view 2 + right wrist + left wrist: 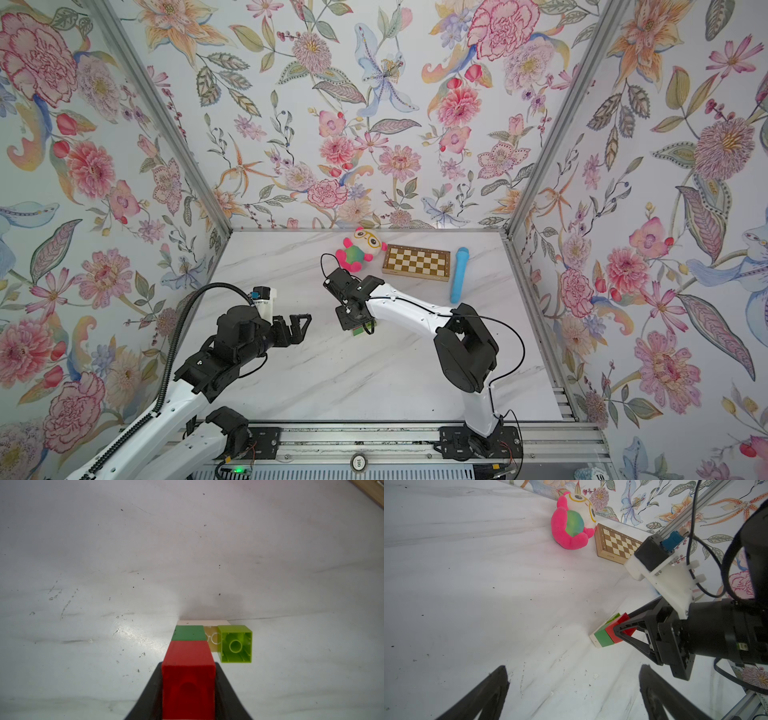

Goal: Assemble the letter r with lego
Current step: Assemble the lego brick with the lego brick.

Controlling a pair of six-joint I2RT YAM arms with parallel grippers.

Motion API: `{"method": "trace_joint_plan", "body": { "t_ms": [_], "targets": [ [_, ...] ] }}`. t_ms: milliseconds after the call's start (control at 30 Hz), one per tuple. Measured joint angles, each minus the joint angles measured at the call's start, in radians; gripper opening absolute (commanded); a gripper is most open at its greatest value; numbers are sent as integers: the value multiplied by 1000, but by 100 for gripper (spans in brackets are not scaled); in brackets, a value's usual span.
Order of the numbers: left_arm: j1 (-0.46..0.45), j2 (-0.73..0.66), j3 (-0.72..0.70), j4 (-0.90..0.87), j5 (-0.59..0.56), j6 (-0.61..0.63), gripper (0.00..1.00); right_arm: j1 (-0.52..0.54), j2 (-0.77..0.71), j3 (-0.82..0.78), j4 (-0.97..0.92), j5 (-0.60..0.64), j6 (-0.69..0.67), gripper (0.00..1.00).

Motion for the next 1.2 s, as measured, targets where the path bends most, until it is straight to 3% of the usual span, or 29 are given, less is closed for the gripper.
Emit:
{"method": "trace_joint_plan", "body": {
  "t_ms": [933, 1033, 1200],
  "targets": [
    [10, 35, 47, -27, 11, 66, 99, 6, 8, -18, 40, 11, 112, 22],
    [18, 35, 47, -27, 12, 72, 99, 6, 10, -13, 39, 10, 115, 26],
    [29, 36, 52, -27, 12, 81, 99, 6, 7, -6, 29, 10, 115, 42]
  ]
}}
